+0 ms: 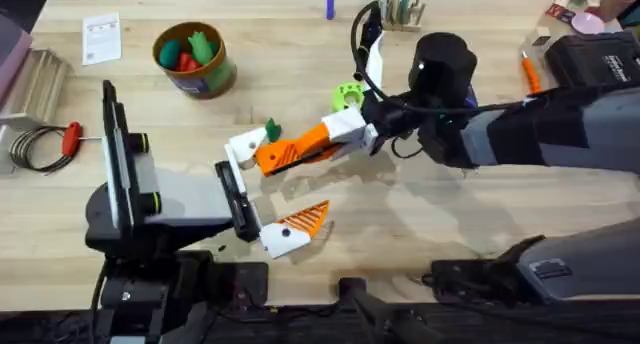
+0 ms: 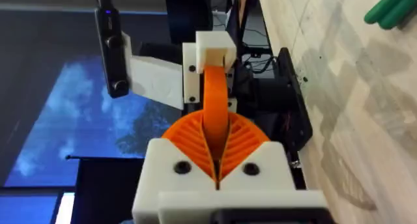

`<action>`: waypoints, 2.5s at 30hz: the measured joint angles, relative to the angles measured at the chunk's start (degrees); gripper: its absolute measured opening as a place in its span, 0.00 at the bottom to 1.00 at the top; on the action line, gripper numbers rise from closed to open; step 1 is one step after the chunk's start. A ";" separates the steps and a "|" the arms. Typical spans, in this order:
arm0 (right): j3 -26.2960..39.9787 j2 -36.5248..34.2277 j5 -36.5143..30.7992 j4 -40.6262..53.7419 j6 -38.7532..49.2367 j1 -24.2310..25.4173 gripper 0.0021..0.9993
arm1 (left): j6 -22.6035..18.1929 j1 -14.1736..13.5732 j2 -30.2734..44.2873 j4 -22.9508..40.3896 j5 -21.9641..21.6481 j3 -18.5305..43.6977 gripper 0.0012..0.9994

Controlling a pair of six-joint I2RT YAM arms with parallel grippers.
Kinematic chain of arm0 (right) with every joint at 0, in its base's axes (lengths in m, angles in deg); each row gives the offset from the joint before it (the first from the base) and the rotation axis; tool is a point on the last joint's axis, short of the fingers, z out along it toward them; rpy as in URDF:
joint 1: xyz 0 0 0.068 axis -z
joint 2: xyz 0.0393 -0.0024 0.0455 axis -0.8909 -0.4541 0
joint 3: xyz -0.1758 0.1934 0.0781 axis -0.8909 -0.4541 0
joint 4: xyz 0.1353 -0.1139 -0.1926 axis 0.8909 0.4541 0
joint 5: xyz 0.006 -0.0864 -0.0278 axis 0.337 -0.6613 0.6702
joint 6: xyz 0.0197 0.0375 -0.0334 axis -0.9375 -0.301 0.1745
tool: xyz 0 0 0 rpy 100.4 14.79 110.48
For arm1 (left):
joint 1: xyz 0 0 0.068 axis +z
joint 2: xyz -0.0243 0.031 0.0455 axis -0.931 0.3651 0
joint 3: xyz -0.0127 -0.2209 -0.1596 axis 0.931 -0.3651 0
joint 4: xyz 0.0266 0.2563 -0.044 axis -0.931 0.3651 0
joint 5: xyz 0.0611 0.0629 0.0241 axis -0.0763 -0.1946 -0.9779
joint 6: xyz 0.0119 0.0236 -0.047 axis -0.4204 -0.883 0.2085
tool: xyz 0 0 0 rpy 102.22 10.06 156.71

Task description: Pick up the gripper from the table and insert it into the empty holder that is missing its gripper. Then pick up a screw, insert it into the mounting hole, and use the screwdriver to tighten it. Finally, clean up the table by picking up the vegetable and placing it into the bucket.

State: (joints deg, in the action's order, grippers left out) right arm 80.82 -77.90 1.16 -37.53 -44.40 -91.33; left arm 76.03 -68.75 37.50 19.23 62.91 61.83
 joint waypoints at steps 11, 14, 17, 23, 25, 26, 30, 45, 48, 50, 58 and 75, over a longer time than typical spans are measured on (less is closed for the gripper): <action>0.02 0.00 -0.86 -0.04 -0.22 -0.35 0.01 | 0.01 0.00 -0.01 -0.02 -0.02 0.00 0.99; 0.08 0.00 -1.45 -0.07 -0.22 -0.66 0.01 | 0.01 0.00 -0.01 -0.02 -0.09 0.00 0.99; 0.36 0.00 -1.67 -0.02 -0.26 -0.74 0.01 | -0.01 0.04 -0.01 -0.02 -0.19 0.00 0.99; 0.61 0.00 -2.59 0.00 -0.67 -0.76 0.01 | 0.01 0.11 -0.01 -0.05 -0.58 0.00 0.99; 0.78 -0.39 -2.76 -0.09 -0.88 -0.81 0.01 | 0.01 0.11 0.02 -0.06 -0.75 0.00 0.99; 0.99 -0.78 -2.76 -0.19 -1.03 -0.81 0.01 | 0.03 0.17 0.02 -0.08 -0.90 0.00 0.99; 2.12 -2.35 -2.75 -0.50 -1.07 -0.90 0.01 | 0.23 0.50 0.02 -0.18 -1.57 -0.02 0.99; 3.37 -2.89 -4.90 -0.48 -0.96 -1.29 0.01 | 0.23 0.63 0.02 -0.28 -2.36 -0.02 0.99; 3.43 -2.89 -6.17 -0.50 -0.96 -1.65 0.01 | 0.23 0.63 0.02 -0.23 -1.92 -0.02 0.99; 3.64 -2.89 -7.05 -0.50 -0.96 -2.01 0.01 | 0.20 0.63 0.00 -0.23 -1.95 -0.02 0.99; 4.48 -2.89 -9.20 -0.07 -0.94 -3.11 0.01 | 0.15 0.63 0.02 -0.28 -2.24 -0.02 0.99; 9.29 -7.08 -9.06 0.35 -0.81 -4.92 0.01 | 0.29 1.07 -0.01 -0.50 -4.00 -0.02 0.99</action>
State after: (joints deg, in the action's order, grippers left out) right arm 90.11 -84.98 -7.89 -37.18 -45.21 -96.25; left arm 76.32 -67.68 37.50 18.73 58.91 61.81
